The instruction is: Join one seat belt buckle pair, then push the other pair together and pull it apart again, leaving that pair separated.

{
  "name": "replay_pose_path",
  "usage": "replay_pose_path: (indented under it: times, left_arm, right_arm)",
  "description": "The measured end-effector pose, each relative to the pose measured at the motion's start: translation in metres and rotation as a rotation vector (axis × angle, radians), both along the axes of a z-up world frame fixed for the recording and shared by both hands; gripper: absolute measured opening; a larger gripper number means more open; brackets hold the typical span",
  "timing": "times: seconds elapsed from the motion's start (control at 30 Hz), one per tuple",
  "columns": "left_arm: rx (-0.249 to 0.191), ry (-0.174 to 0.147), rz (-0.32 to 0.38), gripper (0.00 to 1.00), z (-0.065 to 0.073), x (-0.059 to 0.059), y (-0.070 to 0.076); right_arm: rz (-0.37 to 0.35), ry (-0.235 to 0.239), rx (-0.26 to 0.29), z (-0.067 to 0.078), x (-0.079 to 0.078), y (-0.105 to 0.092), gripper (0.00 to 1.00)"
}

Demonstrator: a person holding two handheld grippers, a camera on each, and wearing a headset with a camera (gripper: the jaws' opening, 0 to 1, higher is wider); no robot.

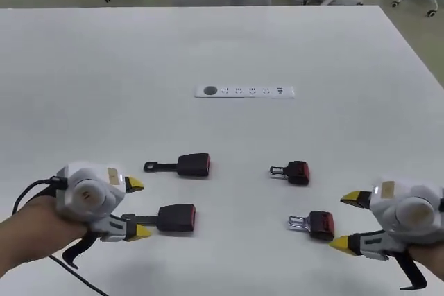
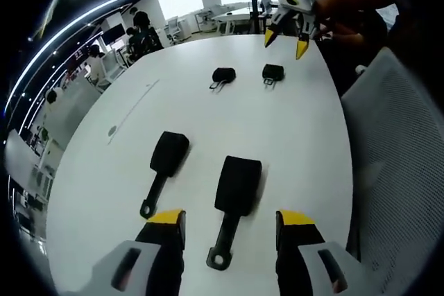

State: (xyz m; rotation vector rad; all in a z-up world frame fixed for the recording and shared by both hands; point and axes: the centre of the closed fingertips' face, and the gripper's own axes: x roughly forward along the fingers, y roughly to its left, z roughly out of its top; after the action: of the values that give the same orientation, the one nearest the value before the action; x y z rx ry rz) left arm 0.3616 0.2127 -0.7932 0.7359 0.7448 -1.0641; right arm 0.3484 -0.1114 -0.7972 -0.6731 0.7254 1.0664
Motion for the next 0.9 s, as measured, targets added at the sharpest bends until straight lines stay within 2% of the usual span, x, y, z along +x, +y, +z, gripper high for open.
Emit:
replay_pose_path:
  times: [0.03, 0.13, 0.23, 0.37, 0.5, 0.57, 0.7, 0.9]
  left_arm:
    - [0.005, 0.005, -0.003, 0.52, -0.002, 0.0, -0.001]
    - [0.01, 0.036, -0.022, 0.5, -0.01, 0.003, -0.006]
    - [0.03, 0.091, -0.047, 0.46, -0.021, -0.001, -0.008]
    - [0.042, 0.116, -0.08, 0.45, -0.031, -0.001, -0.011]
    - [0.063, 0.123, -0.116, 0.45, -0.036, 0.0, -0.014]
    - [0.064, 0.139, -0.123, 0.45, -0.038, 0.001, -0.016]
    - [0.078, 0.145, -0.141, 0.42, -0.042, 0.003, -0.019]
    - [0.114, 0.188, -0.173, 0.42, -0.054, 0.0, -0.018]
  right_arm:
    - [0.003, -0.001, -0.003, -0.001, 0.002, 0.0, 0.49]
    - [0.026, 0.038, -0.012, -0.008, 0.002, 0.002, 0.46]
    - [0.045, 0.057, -0.03, -0.015, 0.005, 0.002, 0.45]
    - [0.068, 0.091, -0.044, -0.024, 0.008, 0.002, 0.43]
    - [0.084, 0.123, -0.072, -0.035, 0.009, 0.001, 0.43]
    - [0.083, 0.13, -0.074, -0.037, 0.01, 0.001, 0.42]
    - [0.098, 0.144, -0.082, -0.042, 0.011, 0.002, 0.41]
    - [0.141, 0.152, -0.106, -0.046, 0.01, 0.006, 0.39]
